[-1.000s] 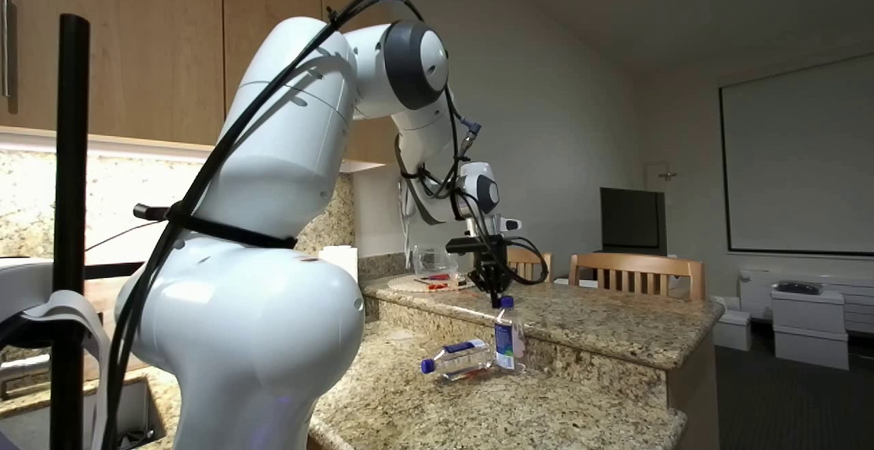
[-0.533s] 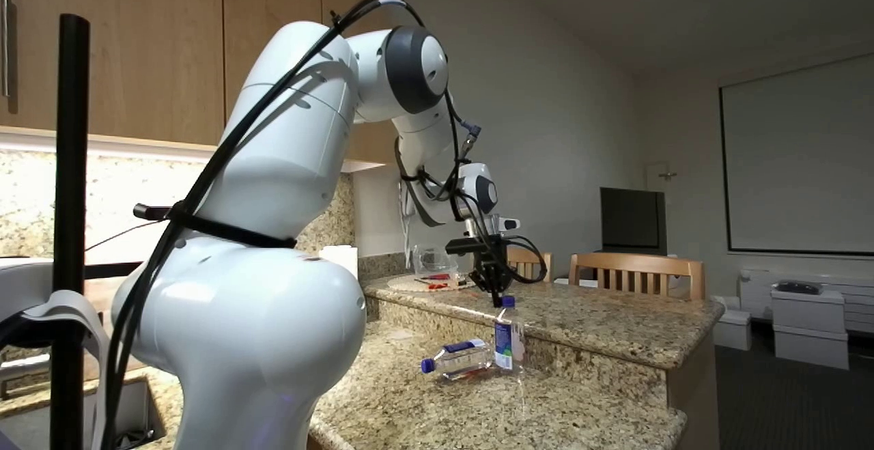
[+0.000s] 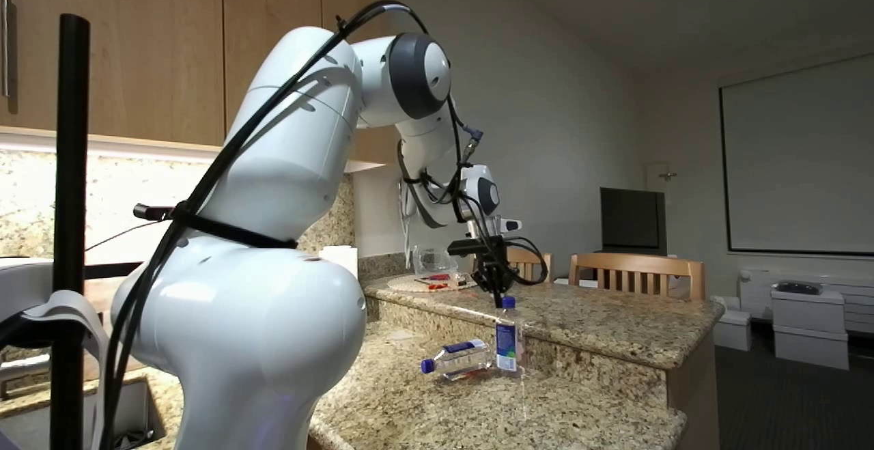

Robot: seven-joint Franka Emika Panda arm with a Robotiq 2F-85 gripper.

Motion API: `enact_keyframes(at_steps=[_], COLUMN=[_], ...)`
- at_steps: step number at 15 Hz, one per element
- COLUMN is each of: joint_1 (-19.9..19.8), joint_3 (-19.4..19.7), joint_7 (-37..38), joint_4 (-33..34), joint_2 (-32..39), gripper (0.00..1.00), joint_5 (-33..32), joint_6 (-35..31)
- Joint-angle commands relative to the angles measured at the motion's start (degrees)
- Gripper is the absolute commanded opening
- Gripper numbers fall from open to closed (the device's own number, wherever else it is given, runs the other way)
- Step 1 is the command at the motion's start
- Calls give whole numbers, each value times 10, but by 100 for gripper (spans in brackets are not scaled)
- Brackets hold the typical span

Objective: Place the water bottle on the right upright

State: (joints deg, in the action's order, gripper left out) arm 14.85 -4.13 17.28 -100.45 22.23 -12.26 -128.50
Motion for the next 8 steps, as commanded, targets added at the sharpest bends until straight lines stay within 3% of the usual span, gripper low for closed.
enact_keyframes(at_steps=[1,8], joint_1=[2,-7], joint_3=[-11,-47], joint_7=[-12,-64], joint_4=[-8,-40], joint_2=[-14,-51], gripper=[7,7], joint_5=[12,48], joint_6=[4,4])
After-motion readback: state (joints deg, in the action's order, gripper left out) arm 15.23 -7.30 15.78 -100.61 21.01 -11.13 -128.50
